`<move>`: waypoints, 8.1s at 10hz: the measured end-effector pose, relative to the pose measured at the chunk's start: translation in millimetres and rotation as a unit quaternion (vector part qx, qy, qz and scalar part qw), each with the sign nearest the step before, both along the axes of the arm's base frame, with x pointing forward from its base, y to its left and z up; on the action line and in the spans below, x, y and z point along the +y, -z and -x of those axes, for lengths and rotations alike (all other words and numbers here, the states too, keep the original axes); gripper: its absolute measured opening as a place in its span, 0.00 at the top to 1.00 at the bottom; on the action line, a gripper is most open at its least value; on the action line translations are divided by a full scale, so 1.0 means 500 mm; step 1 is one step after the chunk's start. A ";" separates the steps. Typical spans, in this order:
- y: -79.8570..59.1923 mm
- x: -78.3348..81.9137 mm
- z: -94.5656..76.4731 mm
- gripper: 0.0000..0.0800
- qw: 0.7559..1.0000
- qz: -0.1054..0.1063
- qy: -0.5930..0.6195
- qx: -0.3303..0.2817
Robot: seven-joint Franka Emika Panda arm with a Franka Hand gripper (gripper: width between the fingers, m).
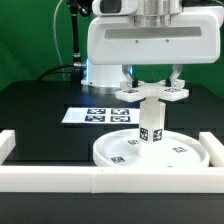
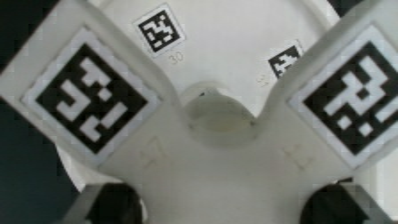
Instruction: Assemble round table
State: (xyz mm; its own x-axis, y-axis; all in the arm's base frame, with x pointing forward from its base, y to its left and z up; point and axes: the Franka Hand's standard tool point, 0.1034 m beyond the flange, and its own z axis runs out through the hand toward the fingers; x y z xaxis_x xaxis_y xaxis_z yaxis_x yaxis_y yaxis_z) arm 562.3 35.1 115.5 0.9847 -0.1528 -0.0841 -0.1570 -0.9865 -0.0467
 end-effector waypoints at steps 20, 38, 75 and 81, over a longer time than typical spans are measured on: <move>0.011 0.008 -0.001 0.45 0.933 0.014 0.359 -0.010; 0.014 0.009 0.002 0.25 0.571 -0.030 0.820 0.029; -0.015 0.013 -0.011 0.19 0.865 -0.001 -0.494 -0.085; 0.002 0.004 -0.004 0.19 0.825 0.003 -0.560 -0.074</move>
Offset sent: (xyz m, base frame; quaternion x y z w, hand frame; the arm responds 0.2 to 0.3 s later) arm 0.0000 0.0045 -0.0172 0.0152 0.0192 -0.0235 0.9994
